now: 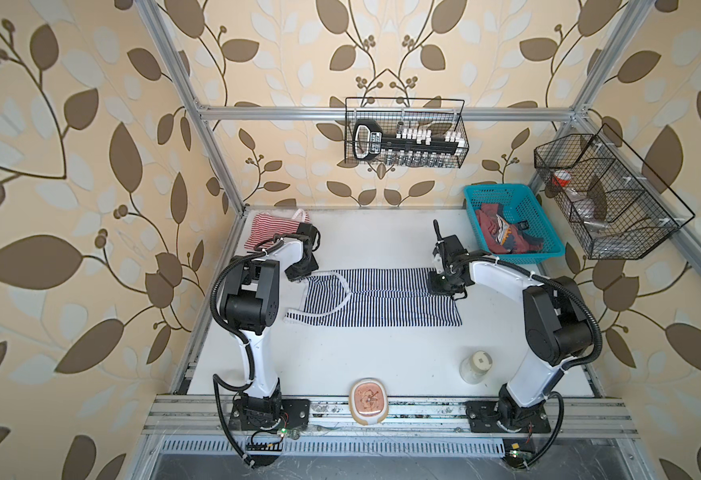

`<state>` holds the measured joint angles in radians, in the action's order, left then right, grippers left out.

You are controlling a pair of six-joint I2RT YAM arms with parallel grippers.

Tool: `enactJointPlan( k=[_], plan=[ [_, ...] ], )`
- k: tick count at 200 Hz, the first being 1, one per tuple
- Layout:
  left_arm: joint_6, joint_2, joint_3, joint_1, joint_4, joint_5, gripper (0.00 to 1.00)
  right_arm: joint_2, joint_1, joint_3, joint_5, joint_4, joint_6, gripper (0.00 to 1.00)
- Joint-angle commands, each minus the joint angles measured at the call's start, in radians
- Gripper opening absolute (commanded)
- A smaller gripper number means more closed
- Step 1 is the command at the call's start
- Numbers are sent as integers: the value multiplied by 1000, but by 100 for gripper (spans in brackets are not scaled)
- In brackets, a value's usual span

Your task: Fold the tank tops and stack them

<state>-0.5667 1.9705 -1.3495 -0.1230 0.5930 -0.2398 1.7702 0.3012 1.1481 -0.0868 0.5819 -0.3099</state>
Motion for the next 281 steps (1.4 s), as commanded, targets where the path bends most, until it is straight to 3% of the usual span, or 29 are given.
enactJointPlan(
  k=[1, 34, 83, 103, 114, 144, 164, 187, 222, 281],
  plan=[
    [-53, -96, 39, 7, -98, -66, 18, 22, 7, 2, -13, 2, 8, 23],
    [-56, -127, 39, 7, -130, -90, 33, 26, 7, 2, -16, 1, 11, 24],
    [-43, -201, -23, 5, -72, -89, 44, 31, 5, 67, -12, 34, 40, 24],
    [-59, -260, -1, -1, -53, -98, 61, 43, 6, 121, -13, 51, 53, 25],
    [-71, -295, 16, -25, -51, -110, 63, 58, 5, 153, -20, 59, 62, 27],
    [-86, -309, 12, -117, -49, -41, 47, 132, -1, 254, -42, 78, 96, 26],
    [-107, -224, -56, -165, 8, 73, 33, 204, -13, 318, -62, 95, 114, 12],
    [-107, -121, -120, -219, 67, 101, 23, 261, -22, 366, -66, 113, 129, 0],
    [-116, -4, -152, -230, 82, 152, 20, 288, -23, 354, -67, 104, 138, 0],
    [-77, 189, -277, -229, 171, 129, 21, 293, -40, 250, -59, 78, 132, 0]
  ],
)
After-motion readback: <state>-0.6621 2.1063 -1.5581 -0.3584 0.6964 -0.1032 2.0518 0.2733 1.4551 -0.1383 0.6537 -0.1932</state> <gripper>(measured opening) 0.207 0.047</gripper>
